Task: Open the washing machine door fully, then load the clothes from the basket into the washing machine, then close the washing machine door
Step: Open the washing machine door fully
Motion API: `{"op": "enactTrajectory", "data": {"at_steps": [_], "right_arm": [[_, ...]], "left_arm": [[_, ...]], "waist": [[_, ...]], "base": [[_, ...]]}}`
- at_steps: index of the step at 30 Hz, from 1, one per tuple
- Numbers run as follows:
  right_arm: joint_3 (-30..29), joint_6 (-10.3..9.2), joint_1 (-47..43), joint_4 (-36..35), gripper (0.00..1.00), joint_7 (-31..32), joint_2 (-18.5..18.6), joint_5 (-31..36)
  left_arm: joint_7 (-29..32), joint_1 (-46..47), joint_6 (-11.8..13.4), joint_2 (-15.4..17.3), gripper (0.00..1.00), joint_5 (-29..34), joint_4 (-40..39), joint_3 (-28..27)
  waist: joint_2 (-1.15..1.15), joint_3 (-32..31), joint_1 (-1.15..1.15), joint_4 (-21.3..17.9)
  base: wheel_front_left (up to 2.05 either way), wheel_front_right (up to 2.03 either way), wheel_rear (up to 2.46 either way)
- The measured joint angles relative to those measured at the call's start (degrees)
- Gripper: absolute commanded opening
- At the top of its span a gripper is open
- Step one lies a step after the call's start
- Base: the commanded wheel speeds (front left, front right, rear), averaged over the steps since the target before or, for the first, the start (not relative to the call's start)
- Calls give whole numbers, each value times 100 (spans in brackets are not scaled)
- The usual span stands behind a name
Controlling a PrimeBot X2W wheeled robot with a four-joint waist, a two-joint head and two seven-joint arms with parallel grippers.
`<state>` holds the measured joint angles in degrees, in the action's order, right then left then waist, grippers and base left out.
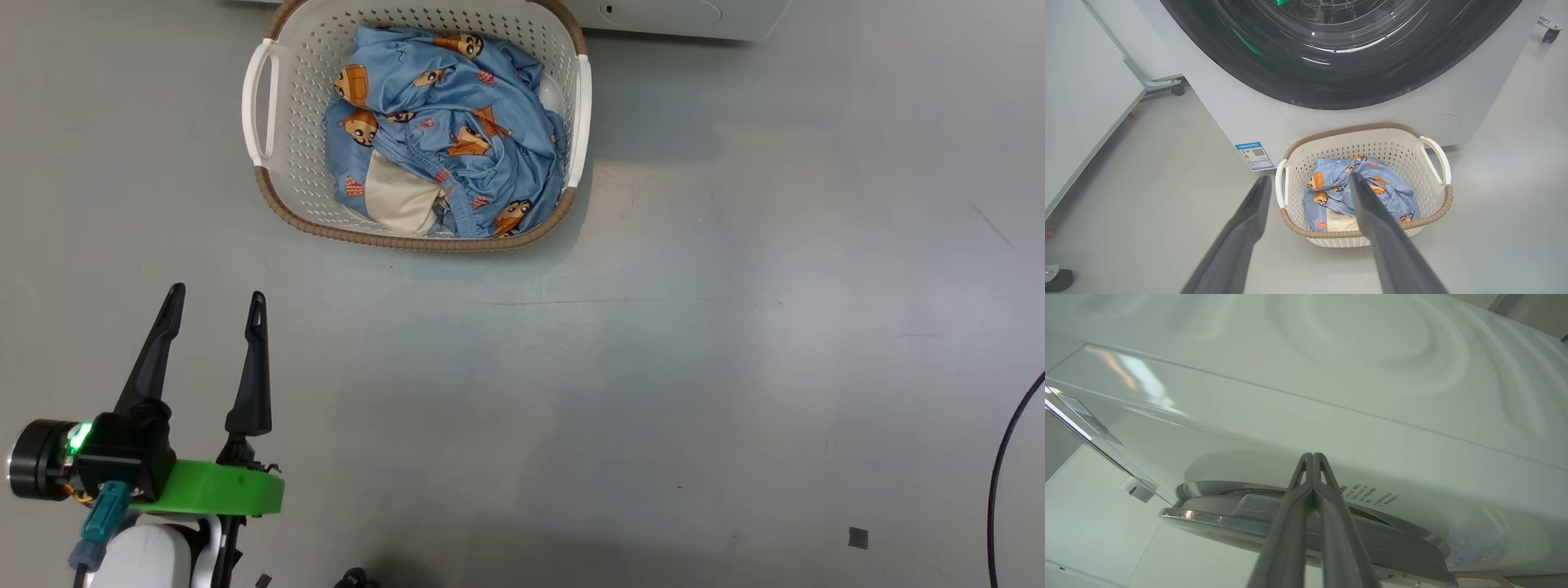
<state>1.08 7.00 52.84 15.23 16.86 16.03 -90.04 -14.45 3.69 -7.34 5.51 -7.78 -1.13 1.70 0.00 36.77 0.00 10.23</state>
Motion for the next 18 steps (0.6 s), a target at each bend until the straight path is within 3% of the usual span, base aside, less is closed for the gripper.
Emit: {"op": "enactTrajectory", "data": {"at_steps": [18], "right_arm": [[423, 0, 558, 222, 0, 304, -242, 0]], "left_arm": [[0, 104, -1, -142, 100, -48, 33, 8]], "waist": [[0, 192, 0, 344]], "base": [[0, 0, 0]]}}
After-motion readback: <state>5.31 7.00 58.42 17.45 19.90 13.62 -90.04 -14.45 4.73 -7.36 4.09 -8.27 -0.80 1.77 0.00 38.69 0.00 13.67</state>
